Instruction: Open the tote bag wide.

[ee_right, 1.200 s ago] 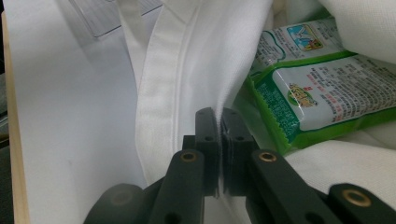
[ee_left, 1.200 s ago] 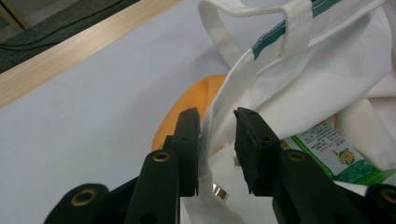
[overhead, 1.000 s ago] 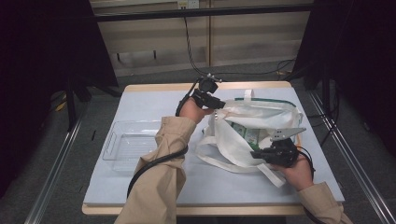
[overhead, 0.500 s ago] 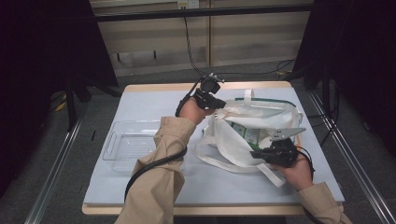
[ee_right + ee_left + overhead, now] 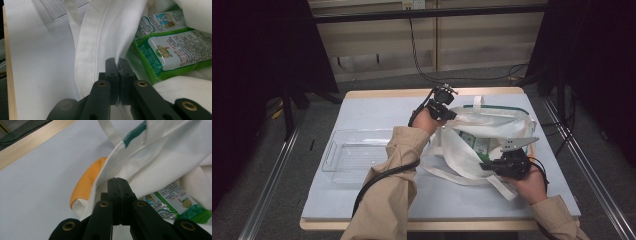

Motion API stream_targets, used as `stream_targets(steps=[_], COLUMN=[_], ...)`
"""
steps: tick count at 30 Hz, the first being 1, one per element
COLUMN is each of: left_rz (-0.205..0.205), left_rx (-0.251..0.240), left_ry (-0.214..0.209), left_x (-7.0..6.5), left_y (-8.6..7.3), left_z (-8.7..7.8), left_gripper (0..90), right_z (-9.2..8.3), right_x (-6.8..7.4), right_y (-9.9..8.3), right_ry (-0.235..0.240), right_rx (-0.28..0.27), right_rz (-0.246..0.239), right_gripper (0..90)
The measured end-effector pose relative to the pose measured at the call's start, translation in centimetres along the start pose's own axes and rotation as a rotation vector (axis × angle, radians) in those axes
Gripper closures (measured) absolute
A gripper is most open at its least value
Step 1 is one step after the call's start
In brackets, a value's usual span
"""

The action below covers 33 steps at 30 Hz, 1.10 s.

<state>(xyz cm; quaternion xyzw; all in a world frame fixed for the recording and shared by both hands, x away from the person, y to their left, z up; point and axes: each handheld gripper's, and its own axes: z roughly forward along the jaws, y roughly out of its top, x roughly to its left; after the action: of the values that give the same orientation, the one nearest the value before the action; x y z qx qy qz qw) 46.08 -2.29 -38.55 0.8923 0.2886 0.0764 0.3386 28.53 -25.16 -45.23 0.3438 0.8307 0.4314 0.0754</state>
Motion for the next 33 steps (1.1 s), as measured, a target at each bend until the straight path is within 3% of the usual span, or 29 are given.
stream_targets(steps=[10, 17, 20, 21, 23, 28, 33], left_rz=[-0.034, -0.033, -0.034, -0.059, -0.059, -0.014, -0.004], left_rx=[-0.003, 0.008, 0.005, -0.011, -0.017, -0.02, -0.015], left_ry=[0.029, 0.05, 0.046, 0.027, 0.019, -0.007, -0.028], left_x=[0.7, 0.7, 0.7, 0.5, 0.2, -0.8, -1.7], left_y=[-0.3, -0.1, -0.2, -0.2, -0.3, -0.2, -0.2], left_z=[0.8, 1.0, 0.9, 0.8, 0.5, -0.3, -0.2], left_gripper=[90.0, 90.0, 90.0, 90.0, 90.0, 90.0, 90.0], right_z=[0.1, 0.1, 0.1, 0.1, 0.1, 0.1, 0.1], right_x=[0.1, 0.6, 0.5, 0.5, 0.4, 0.4, 0.6], right_y=[0.0, 0.2, 0.1, 0.2, 0.2, 0.2, 0.3], right_ry=[0.017, 0.034, 0.035, 0.033, 0.032, 0.027, 0.02], right_rx=[0.004, 0.009, 0.005, 0.002, 0.005, 0.0, -0.006], right_rz=[-0.01, -0.025, -0.02, -0.018, -0.024, -0.016, -0.011], right_gripper=[89.0, 89.3, 89.2, 89.2, 89.1, 89.2, 89.2])
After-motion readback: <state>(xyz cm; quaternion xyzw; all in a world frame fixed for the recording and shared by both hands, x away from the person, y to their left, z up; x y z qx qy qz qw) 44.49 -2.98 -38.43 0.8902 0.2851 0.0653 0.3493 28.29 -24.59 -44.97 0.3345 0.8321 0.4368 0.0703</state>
